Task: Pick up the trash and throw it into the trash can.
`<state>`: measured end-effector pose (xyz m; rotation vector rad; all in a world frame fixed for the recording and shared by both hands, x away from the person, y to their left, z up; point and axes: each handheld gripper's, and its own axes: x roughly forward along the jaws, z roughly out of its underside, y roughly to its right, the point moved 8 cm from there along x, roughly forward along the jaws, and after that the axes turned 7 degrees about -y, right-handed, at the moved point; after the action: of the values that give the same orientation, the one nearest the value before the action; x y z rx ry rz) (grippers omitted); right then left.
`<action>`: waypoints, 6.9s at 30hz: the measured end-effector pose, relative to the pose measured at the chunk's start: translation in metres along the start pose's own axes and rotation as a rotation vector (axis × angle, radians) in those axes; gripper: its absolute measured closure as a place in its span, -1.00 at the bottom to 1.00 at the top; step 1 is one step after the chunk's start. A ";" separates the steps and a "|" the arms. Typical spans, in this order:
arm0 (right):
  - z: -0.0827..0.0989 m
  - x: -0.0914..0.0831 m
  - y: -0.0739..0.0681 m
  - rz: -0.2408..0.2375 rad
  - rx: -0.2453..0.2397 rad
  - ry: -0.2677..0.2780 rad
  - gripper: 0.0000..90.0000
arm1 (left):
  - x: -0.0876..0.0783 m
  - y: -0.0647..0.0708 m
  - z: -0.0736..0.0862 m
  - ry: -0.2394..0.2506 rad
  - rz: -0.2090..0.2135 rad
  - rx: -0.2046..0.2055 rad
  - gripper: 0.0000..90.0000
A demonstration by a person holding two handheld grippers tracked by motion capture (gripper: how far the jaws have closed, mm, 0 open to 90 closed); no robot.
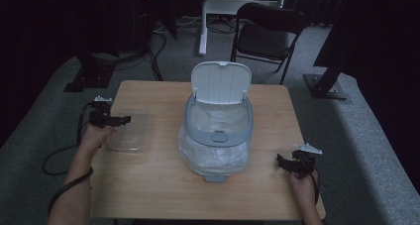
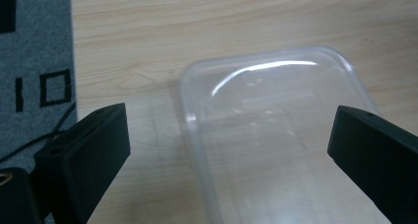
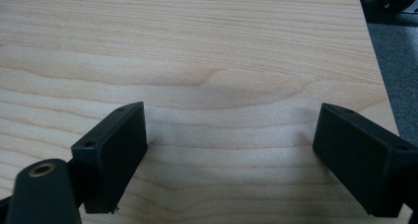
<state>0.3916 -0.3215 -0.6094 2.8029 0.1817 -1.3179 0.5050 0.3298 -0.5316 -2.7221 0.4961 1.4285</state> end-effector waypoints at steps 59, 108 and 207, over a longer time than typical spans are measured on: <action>0.000 0.000 0.000 -0.003 -0.002 0.001 -0.72 | -0.025 0.096 -0.024 0.053 0.343 -0.039 0.94; 0.000 0.000 0.000 -0.005 -0.005 0.001 -0.72 | -0.227 0.182 -0.066 0.564 0.534 0.169 0.96; 0.002 -0.004 -0.003 -0.068 -0.038 0.002 -0.73 | -0.164 0.309 -0.088 0.460 0.506 0.529 -0.98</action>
<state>0.3868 -0.3193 -0.6075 2.7896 0.3014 -1.3108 0.3987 0.0649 -0.3111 -2.5395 1.4272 0.5481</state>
